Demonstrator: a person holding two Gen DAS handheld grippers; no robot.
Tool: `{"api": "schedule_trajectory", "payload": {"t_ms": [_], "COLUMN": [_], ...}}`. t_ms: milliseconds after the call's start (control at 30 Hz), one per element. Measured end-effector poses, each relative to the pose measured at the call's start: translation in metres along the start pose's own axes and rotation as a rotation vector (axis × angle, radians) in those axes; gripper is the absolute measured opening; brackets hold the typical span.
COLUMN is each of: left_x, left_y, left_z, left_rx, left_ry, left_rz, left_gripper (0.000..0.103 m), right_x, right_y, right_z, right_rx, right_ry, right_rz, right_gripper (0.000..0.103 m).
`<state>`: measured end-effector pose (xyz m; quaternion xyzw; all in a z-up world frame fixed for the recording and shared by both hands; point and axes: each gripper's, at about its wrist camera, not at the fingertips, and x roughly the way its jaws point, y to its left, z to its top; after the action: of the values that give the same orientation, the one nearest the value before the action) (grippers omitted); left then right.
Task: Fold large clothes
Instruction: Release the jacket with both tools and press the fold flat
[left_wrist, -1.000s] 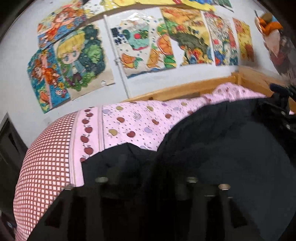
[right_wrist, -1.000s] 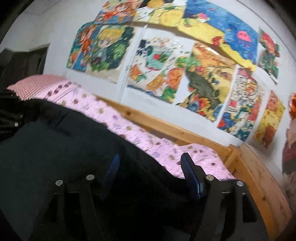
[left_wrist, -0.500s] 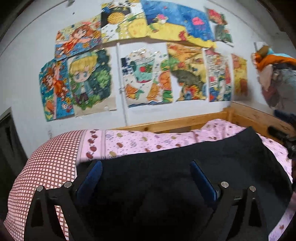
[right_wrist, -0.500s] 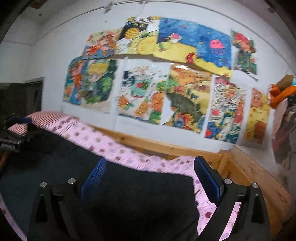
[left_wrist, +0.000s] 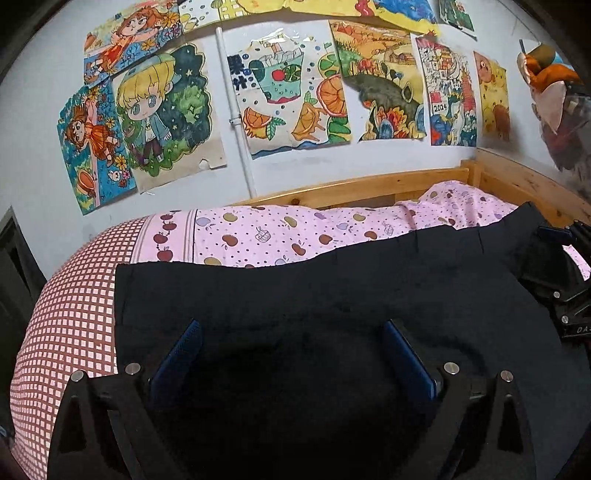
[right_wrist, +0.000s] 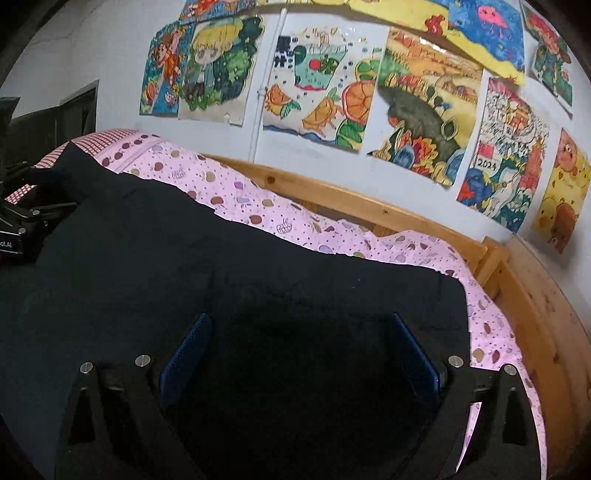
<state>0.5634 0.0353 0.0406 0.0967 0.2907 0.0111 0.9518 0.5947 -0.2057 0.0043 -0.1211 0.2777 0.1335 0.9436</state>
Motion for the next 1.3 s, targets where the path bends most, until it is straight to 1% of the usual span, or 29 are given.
{"api": "schedule_trajectory", "payload": {"t_ms": [100,167,233,367,500,833,1300], "left_x": [0.01,0.016,0.025,0.037,0.044,0.048,0.046], "left_y": [-0.001,-0.001,0.0,0.0,-0.002,-0.004,-0.006], "left_z": [-0.002,-0.002,-0.003,-0.003,-0.003,-0.007,-0.01], "left_rx": [0.003,-0.005,-0.018,-0.025,-0.022,-0.011,0.001], "left_ry": [0.026,0.044,0.072,0.104,0.123,0.123,0.109], "left_rz": [-0.004,-0.014,-0.032,-0.047,-0.053,-0.055,-0.043], "left_gripper": [0.1,0.103,0.103,0.103,0.103,0.103,0.103], "right_x": [0.014,0.026,0.037,0.053,0.059,0.062,0.062], "right_y": [-0.007,-0.013,-0.019,-0.025,-0.027,-0.03,-0.03], "right_z": [-0.002,-0.006,-0.011,-0.019,-0.027,-0.036,-0.039], "right_rx": [0.044,0.084,0.121,0.171,0.201,0.25,0.254], "right_ry": [0.042,0.082,0.111,0.148,0.148,0.115,0.098], "right_rz": [0.027,0.063,0.095,0.157,0.178,0.206,0.204], "right_gripper": [0.094,0.099,0.101,0.101,0.102,0.102,0.102]}}
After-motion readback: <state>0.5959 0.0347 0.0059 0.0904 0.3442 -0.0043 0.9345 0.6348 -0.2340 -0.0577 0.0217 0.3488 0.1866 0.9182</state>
